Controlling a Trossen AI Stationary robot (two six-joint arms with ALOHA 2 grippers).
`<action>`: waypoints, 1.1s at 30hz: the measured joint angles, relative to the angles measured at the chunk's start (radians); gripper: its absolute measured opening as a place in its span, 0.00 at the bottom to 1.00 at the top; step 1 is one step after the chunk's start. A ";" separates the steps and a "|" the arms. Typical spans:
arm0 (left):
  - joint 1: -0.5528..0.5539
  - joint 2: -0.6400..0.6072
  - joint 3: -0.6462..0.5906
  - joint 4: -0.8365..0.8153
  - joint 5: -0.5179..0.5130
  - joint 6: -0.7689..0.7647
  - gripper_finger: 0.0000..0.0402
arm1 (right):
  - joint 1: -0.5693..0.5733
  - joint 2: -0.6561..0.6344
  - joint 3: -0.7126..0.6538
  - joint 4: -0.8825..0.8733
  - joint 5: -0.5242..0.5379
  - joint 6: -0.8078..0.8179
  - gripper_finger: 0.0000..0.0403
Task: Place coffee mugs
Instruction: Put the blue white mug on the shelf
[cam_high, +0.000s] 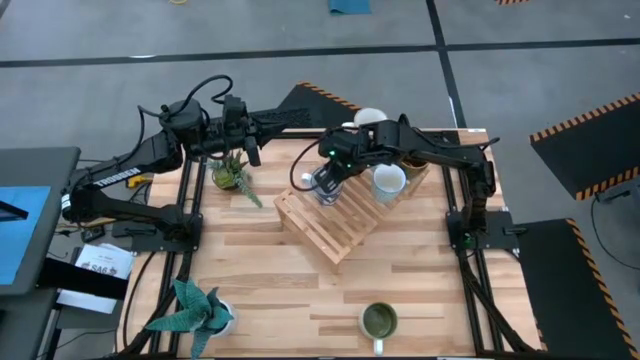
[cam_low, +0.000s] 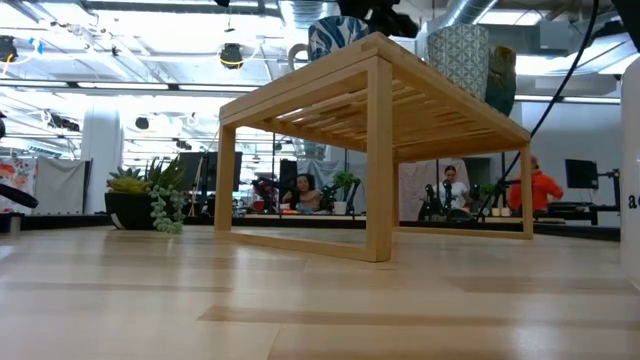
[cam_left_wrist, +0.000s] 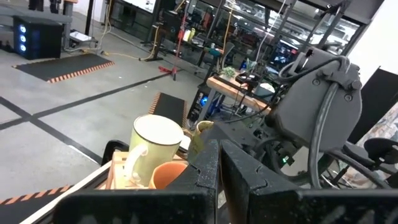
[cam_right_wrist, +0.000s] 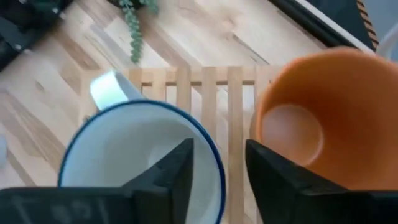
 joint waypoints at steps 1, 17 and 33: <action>0.000 0.000 0.000 0.000 0.000 0.000 0.00 | -0.003 0.000 0.000 0.016 0.000 -0.011 0.46; 0.000 0.000 0.000 -0.025 -0.005 -0.001 0.00 | 0.051 -0.104 0.068 0.007 -0.137 -0.290 0.54; 0.000 0.000 0.000 -0.023 -0.060 -0.004 0.00 | 0.267 -0.090 -0.119 0.046 -0.034 -0.220 0.05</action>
